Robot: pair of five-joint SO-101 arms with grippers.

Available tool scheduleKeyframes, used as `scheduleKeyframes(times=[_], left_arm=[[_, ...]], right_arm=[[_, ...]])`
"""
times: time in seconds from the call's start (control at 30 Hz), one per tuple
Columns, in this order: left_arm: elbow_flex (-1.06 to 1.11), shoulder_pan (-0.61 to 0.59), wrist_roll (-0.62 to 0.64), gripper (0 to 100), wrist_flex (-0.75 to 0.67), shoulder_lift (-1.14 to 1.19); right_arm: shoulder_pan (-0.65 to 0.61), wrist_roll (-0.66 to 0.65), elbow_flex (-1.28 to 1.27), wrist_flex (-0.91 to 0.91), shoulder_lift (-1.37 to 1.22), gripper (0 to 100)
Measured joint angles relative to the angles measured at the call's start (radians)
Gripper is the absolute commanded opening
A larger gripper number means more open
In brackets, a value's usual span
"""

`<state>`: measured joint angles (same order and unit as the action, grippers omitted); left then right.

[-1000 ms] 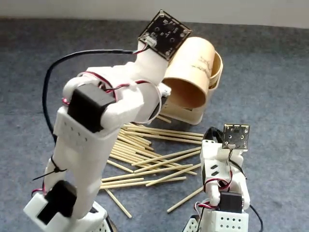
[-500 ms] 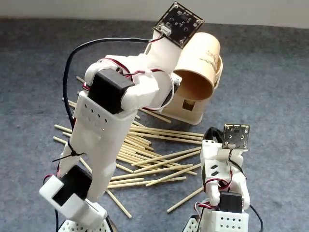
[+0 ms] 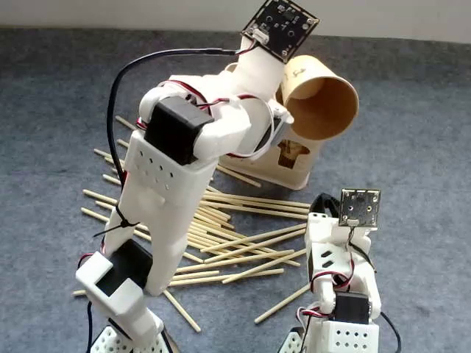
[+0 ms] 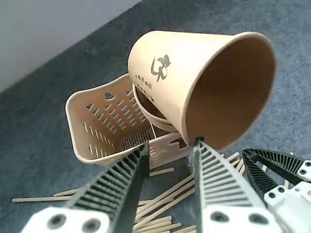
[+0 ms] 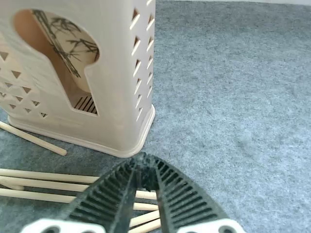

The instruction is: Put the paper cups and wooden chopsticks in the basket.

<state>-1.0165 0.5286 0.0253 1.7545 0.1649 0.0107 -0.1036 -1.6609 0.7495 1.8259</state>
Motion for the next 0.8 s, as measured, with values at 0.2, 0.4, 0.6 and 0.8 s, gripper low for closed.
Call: scheduleKeyframes(times=[0.2, 0.4, 0.6, 0.8], left_arm=[[-0.032, -0.021, 0.049, 16, -0.026, 0.003], [-0.031, -0.017, 0.098, 16, -0.112, 0.003], [0.044, -0.041, 0.101, 16, -0.224, 0.003], [0.126, -0.087, 0.101, 16, -0.316, 0.003]], right_arm=[[0.0, 0.0, 0.0, 0.0, 0.0, 0.9], [0.0, 0.0, 0.0, 0.0, 0.0, 0.9], [0.0, 0.0, 0.0, 0.0, 0.0, 0.9], [0.0, 0.0, 0.0, 0.0, 0.0, 0.9]])
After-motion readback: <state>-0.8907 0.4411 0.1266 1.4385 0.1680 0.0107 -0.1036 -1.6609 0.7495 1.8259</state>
